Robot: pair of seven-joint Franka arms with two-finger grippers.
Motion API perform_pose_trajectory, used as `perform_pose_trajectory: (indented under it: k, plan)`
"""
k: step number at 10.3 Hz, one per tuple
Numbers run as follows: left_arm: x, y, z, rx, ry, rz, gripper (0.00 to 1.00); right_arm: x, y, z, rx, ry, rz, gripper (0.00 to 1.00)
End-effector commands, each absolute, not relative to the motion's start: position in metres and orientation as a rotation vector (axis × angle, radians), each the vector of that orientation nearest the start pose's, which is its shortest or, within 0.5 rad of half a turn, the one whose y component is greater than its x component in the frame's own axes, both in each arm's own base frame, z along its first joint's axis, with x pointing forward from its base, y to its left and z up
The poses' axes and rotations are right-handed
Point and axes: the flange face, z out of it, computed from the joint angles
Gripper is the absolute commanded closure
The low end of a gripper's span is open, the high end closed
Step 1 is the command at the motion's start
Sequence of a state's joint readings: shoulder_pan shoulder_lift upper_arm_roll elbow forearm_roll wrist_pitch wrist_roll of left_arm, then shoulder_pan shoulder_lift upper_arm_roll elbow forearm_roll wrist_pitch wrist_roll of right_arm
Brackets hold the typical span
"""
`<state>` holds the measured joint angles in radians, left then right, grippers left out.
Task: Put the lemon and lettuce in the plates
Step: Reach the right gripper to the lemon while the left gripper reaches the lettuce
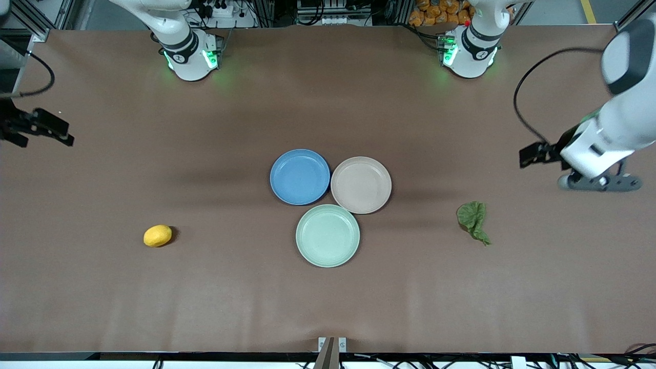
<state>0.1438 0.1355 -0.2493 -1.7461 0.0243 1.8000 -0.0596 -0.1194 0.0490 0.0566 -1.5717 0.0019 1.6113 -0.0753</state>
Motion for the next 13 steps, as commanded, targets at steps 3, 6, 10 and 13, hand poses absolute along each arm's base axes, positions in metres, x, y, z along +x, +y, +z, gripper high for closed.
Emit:
perform_pose_trajectory:
  k: [3,6,10,13]
  plan:
    - [0.562,-0.058,0.39,-3.121,0.115,0.088,0.0,0.627,-0.043,0.502,-3.111,-0.008,0.08,0.0]
    - [0.571,-0.057,0.322,-3.149,0.129,0.12,0.0,0.655,-0.038,0.444,-3.111,-0.032,0.068,0.0]
    - [0.594,-0.044,0.258,-3.125,0.201,0.048,0.0,0.686,-0.036,0.335,-3.105,-0.009,0.07,0.0]
    - [0.611,-0.044,0.228,-3.154,0.178,0.042,0.0,0.695,-0.034,0.269,-3.099,-0.007,0.062,0.0]
